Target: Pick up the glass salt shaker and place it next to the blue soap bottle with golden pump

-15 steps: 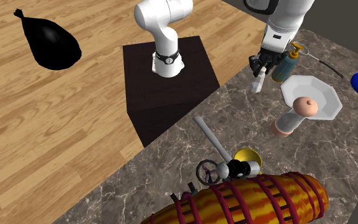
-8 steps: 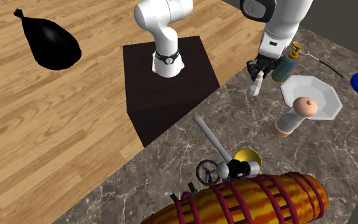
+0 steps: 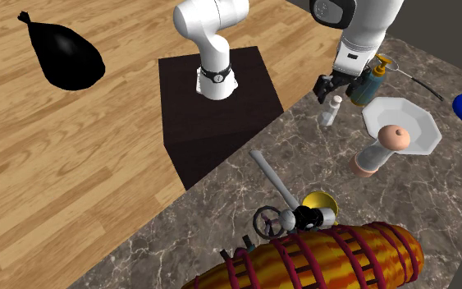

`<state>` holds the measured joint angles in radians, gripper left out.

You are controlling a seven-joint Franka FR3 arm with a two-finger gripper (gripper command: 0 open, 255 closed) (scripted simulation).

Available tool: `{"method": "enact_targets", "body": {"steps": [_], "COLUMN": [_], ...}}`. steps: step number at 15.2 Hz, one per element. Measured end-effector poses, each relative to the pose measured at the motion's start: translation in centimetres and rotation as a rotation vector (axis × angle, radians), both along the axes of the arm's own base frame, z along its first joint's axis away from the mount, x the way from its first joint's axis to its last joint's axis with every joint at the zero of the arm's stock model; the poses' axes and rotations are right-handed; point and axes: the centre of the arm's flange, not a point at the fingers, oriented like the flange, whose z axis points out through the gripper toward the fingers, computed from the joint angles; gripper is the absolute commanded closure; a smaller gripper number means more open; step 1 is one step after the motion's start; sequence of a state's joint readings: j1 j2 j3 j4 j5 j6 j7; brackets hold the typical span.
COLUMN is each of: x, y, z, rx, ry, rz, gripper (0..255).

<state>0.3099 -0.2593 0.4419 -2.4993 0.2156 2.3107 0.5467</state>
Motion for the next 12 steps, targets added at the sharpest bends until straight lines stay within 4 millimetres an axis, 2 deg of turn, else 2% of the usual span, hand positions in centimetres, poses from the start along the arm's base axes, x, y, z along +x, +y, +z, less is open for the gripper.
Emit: {"method": "enact_targets", "body": {"steps": [2, 5, 6, 12], "x": [0.1, -0.1, 0.0, 0.0], "y": [-0.1, -0.3, -0.3, -0.4], "z": [0.6, 3.9, 4.4, 5.0], "rx": [0.000, 0.001, 0.001, 0.000], "ry": [-0.001, -0.001, -0.001, 0.000], "rz": [0.000, 0.000, 0.000, 0.000], "gripper": [0, 0, 0, 0]}}
